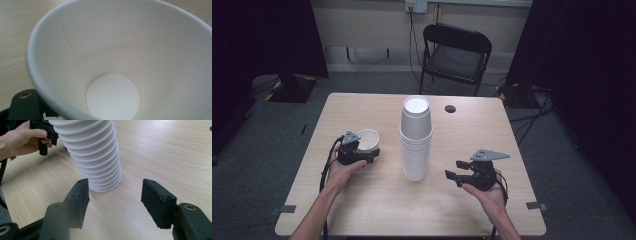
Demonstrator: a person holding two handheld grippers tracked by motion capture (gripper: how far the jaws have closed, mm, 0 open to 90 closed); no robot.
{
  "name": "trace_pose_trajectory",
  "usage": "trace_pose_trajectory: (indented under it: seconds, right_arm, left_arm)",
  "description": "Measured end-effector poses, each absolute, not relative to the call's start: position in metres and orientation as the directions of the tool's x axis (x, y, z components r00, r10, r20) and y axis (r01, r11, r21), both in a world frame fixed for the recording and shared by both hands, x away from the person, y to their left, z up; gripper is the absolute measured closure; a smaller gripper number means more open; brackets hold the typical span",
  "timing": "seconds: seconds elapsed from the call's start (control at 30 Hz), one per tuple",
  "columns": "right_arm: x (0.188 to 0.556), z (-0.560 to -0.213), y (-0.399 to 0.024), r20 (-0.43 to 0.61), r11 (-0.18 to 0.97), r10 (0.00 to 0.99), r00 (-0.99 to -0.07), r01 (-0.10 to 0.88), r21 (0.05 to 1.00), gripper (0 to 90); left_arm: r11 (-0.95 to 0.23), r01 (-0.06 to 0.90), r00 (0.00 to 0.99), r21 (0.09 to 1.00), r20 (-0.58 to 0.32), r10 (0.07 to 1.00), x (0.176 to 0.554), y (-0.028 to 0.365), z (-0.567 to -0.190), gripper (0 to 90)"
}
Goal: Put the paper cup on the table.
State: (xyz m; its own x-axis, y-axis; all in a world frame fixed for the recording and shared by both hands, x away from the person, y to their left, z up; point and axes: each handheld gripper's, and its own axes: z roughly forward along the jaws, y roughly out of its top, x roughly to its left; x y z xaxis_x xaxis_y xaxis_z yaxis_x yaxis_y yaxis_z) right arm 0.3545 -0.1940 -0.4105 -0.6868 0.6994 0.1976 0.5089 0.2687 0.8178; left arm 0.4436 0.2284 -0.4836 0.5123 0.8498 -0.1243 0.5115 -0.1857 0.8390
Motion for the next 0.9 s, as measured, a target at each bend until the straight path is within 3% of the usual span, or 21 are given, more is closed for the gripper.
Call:
trace_pose_trajectory:
  seconds: [0.2,0.53,0.7,0.9]
  right_arm:
    - [0.354,-0.408,-0.191,0.197,0.268,0.689,-0.698,0.497,0.825,39.1]
    - [0.354,-0.409,-0.193,0.200,0.265,0.692,-0.693,0.502,0.823,39.1]
    - [0.353,-0.408,-0.192,0.196,0.265,0.692,-0.695,0.497,0.826,39.1]
    - [0.352,-0.404,-0.193,0.188,0.248,0.698,-0.691,0.480,0.842,39.2]
  left_arm:
    - [-0.176,0.530,0.513,0.830,-0.149,0.845,0.444,0.230,-0.486,15.1]
    - [-0.219,0.545,0.526,0.809,-0.127,0.841,0.442,0.230,-0.487,14.9]
    - [-0.260,0.521,0.533,0.813,-0.073,0.843,0.435,0.230,-0.489,16.3]
    - [-0.255,0.533,0.530,0.806,-0.083,0.844,0.430,0.235,-0.488,15.7]
